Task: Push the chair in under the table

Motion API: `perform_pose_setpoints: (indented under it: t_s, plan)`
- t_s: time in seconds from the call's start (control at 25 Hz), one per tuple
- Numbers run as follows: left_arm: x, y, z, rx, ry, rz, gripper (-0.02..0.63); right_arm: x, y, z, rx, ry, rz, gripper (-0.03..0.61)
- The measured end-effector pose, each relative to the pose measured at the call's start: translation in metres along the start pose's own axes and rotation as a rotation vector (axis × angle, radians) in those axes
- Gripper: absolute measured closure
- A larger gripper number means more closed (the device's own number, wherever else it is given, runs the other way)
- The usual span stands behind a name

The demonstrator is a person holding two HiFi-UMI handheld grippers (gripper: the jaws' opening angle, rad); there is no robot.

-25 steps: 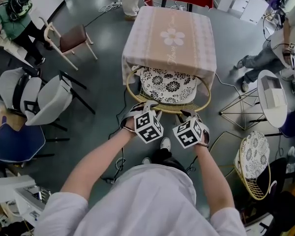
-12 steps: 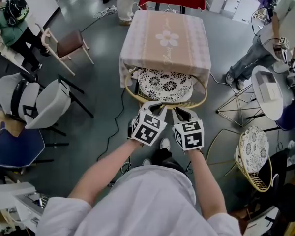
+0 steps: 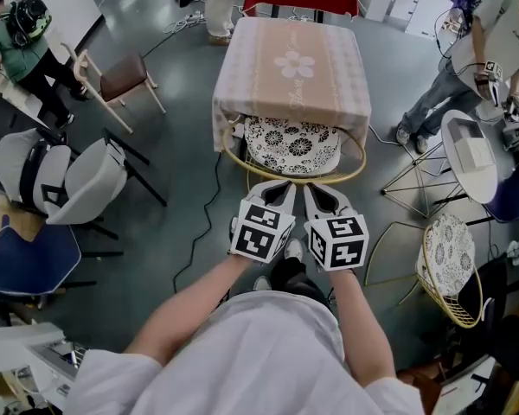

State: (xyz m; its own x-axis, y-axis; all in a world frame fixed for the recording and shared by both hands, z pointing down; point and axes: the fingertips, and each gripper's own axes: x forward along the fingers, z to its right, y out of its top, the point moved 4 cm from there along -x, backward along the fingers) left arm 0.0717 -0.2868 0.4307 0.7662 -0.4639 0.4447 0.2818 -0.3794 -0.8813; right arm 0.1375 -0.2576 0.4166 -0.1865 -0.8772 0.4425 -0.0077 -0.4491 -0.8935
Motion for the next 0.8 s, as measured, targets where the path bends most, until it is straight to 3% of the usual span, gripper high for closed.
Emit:
perform_pose_setpoints:
  t_s: [0.8]
  plan:
    - [-0.012, -0.008, 0.017, 0.005, 0.006, -0.004, 0.609, -0.020, -0.014, -0.007, 0.020, 0.004, -0.003, 0.575]
